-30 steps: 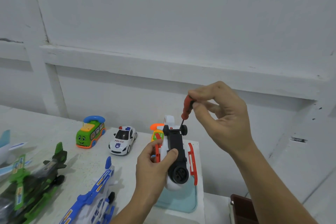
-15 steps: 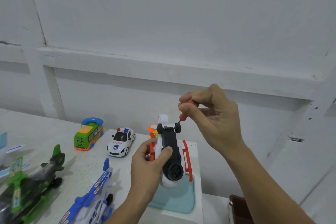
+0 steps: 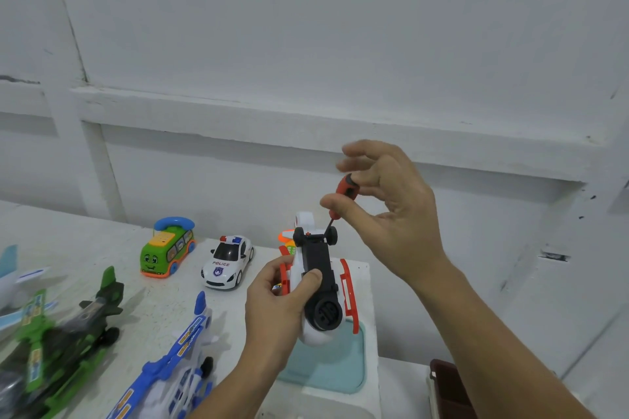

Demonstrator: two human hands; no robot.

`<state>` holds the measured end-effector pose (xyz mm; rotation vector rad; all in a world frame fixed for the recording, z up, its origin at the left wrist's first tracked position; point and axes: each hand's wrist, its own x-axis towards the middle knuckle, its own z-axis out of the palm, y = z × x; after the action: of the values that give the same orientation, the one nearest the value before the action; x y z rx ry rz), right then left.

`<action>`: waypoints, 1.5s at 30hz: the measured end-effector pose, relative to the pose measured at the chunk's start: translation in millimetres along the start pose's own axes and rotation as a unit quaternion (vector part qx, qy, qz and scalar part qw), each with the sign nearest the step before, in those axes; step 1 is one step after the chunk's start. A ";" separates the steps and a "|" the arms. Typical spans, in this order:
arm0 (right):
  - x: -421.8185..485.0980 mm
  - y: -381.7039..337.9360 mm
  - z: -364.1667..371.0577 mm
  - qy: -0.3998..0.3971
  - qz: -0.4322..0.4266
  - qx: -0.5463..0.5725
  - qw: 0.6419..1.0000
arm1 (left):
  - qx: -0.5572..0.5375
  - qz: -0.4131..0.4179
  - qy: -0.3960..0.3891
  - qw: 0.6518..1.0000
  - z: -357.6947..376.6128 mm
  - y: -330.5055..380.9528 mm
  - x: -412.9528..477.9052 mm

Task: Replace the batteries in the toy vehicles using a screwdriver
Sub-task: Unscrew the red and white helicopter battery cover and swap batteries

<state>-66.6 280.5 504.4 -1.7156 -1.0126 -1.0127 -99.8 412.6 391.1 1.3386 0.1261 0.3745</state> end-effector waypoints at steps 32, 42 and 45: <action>1.6 14.2 -2.6 -0.089 0.188 0.064 0.976 | 0.019 -0.019 0.016 0.999 -3.6 -12.7 16.3; -41.0 95.6 -14.4 0.153 0.534 0.312 0.771 | -0.013 -0.048 0.060 0.997 -14.5 -17.8 24.3; -85.8 121.9 -8.6 0.161 0.593 0.253 0.748 | -0.017 -0.048 0.075 0.996 -20.1 -19.2 25.6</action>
<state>14.9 220.2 394.8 -1.2424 0.1536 -0.1123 -78.3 436.4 371.1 1.2651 0.3077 0.3944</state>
